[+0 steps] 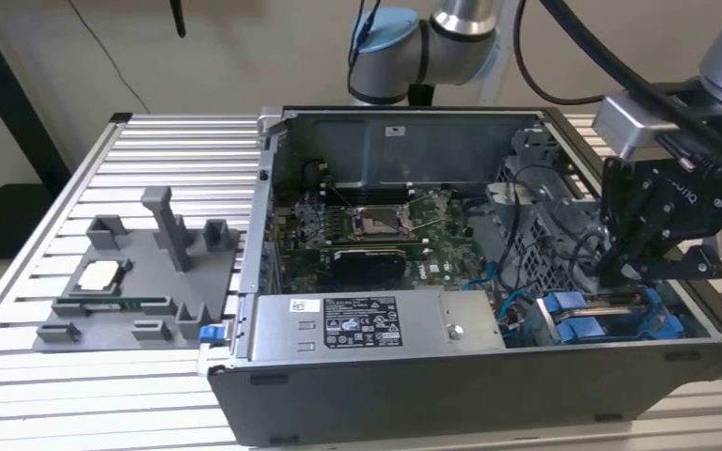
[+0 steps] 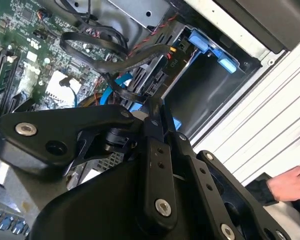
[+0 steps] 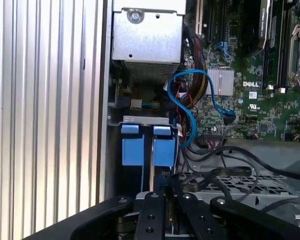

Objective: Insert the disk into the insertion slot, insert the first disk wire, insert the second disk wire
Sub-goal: 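Insert the second disk wire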

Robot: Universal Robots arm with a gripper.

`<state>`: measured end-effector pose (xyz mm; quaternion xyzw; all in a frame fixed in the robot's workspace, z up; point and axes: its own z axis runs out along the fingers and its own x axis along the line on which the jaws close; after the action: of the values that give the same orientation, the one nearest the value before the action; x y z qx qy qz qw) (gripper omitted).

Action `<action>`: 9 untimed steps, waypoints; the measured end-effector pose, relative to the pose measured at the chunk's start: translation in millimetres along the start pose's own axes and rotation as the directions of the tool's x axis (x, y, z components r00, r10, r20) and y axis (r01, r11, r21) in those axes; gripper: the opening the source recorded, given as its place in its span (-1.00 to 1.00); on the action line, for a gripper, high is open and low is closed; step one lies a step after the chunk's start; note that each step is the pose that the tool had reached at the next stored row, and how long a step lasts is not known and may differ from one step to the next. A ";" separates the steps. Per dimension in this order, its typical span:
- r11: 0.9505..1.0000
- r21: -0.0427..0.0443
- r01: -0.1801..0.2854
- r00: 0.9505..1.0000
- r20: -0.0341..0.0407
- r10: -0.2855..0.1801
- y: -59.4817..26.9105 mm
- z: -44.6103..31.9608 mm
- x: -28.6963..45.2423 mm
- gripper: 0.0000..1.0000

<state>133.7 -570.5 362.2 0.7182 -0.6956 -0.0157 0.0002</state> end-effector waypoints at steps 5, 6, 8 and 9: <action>1.000 0.024 0.001 1.000 -0.001 -0.001 -0.1 6.3 0.2 -0.68; 1.000 0.029 0.001 1.000 -0.001 -0.001 -0.1 7.4 0.3 -0.68; 0.999 0.041 0.002 1.000 -0.001 -0.002 0.0 9.6 0.3 -0.68; 0.999 0.046 0.002 1.000 -0.001 -0.002 0.2 10.6 0.3 -0.68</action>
<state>133.3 -570.6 351.6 0.7188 -0.6950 0.0008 -0.0161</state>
